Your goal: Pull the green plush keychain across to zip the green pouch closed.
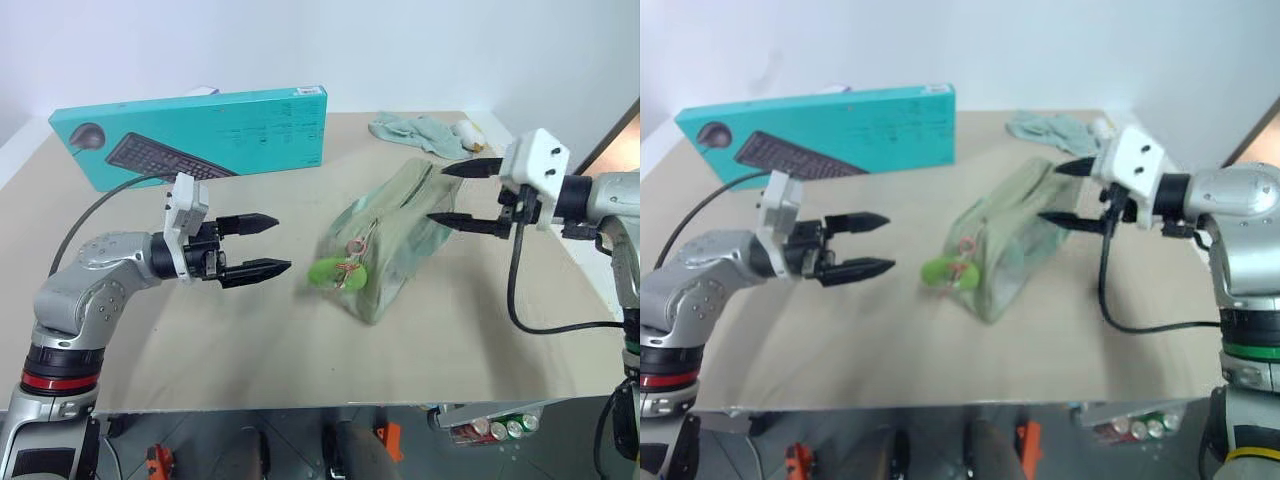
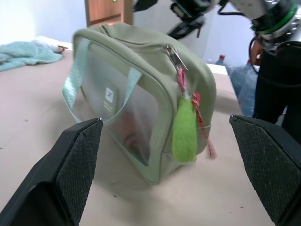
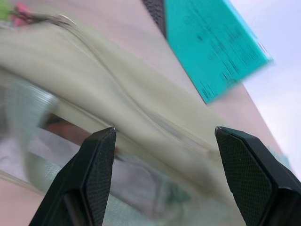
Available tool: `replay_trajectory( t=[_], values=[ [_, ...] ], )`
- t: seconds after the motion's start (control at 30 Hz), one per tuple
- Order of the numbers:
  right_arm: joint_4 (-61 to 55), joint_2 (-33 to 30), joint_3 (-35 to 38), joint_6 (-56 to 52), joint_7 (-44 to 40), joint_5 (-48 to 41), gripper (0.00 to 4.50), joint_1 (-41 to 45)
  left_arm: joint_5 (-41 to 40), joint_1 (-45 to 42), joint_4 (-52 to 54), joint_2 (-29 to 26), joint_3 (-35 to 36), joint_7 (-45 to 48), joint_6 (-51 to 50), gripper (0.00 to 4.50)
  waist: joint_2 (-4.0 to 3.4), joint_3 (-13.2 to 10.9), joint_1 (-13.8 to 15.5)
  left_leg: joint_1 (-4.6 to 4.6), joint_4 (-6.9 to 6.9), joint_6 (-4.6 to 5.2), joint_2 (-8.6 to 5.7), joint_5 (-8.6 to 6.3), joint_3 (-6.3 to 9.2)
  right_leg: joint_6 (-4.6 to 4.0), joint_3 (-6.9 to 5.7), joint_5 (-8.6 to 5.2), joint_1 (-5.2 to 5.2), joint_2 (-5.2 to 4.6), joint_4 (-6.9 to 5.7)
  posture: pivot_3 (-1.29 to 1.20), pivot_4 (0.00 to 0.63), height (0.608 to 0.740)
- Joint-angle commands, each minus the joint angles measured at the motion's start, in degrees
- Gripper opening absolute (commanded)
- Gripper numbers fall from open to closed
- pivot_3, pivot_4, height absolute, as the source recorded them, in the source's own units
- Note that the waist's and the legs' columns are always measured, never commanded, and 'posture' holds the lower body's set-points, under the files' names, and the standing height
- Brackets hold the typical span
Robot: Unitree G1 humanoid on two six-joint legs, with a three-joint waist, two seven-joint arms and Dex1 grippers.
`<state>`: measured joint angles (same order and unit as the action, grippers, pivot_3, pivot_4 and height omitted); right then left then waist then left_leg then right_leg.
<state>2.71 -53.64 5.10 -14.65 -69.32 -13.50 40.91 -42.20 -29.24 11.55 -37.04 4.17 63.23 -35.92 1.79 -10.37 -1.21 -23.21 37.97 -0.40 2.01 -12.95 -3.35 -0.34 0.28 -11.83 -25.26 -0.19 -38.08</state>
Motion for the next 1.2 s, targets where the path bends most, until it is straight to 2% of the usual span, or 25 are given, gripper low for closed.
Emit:
replay_trajectory(
  t=[0.03, 0.17, 0.47, 0.73, 1.0, 1.2],
  values=[
    [4.7, -1.2, 1.9, 2.3, -1.7, -1.8, 3.47, 2.8, -1.7, -0.7, 2.9, -0.5, 0.1, 0.6, -0.8, 4.5, 0.0, 0.0, 0.0, 0.0, -0.01, 0.01, 0.01, 0.0, 0.0, 0.0, 0.01, 0.0, 0.0, 0.01, 0.0, 0.0, 0.15, 0.74],
    [9.9, -1.0, 0.3, 2.9, -5.5, -2.5, 3.47, 4.4, -1.9, -0.5, 3.5, -0.5, 0.4, 0.1, -1.2, 4.5, 0.0, 0.0, 0.0, -0.01, -0.03, 0.02, 0.01, -0.01, 0.0, 0.0, 0.03, -0.02, -0.01, 0.02, 0.01, 0.0, 0.15, 0.74],
    [33.4, 1.9, -7.5, 20.8, -10.4, 6.3, 3.47, 16.8, -2.2, 0.7, 4.8, -0.7, 1.2, -1.0, -1.8, 4.5, 0.01, 0.0, -0.2, 0.09, -0.01, 0.04, 0.01, 0.0, -0.27, 0.07, 0.27, 0.07, -0.02, 0.04, 0.01, 0.0, 0.15, 0.74],
    [51.6, 4.9, -9.9, 31.0, -11.6, 11.6, 3.47, 27.4, -3.9, 2.9, 7.3, -1.3, 2.8, -3.0, -2.9, 4.5, 0.02, 0.0, -0.2, 0.08, -0.06, 0.07, 0.02, -0.03, -0.36, 0.08, 0.38, 0.06, -0.05, 0.02, 0.02, 0.0, 0.15, 0.74],
    [58.3, 5.5, -9.7, 34.3, -12.5, 13.6, 3.47, 31.1, -7.0, 4.8, 10.8, -2.4, 3.1, -3.3, -4.3, 4.5, 0.02, 0.0, -0.2, 0.1, -0.07, 0.07, 0.02, -0.03, -0.37, 0.07, 0.41, 0.06, -0.05, 0.01, 0.02, 0.0, 0.15, 0.74],
    [58.6, 5.9, -9.5, 34.6, -12.5, 13.5, 1.62, 29.7, -6.9, 3.8, 10.7, -2.3, 2.5, -3.9, -4.0, 4.5, 0.03, 0.0, -0.2, 0.14, -0.07, 0.07, 0.04, -0.03, -0.38, 0.07, 0.43, 0.07, -0.04, 0.03, 0.02, 0.0, 0.15, 0.74]
  ],
)
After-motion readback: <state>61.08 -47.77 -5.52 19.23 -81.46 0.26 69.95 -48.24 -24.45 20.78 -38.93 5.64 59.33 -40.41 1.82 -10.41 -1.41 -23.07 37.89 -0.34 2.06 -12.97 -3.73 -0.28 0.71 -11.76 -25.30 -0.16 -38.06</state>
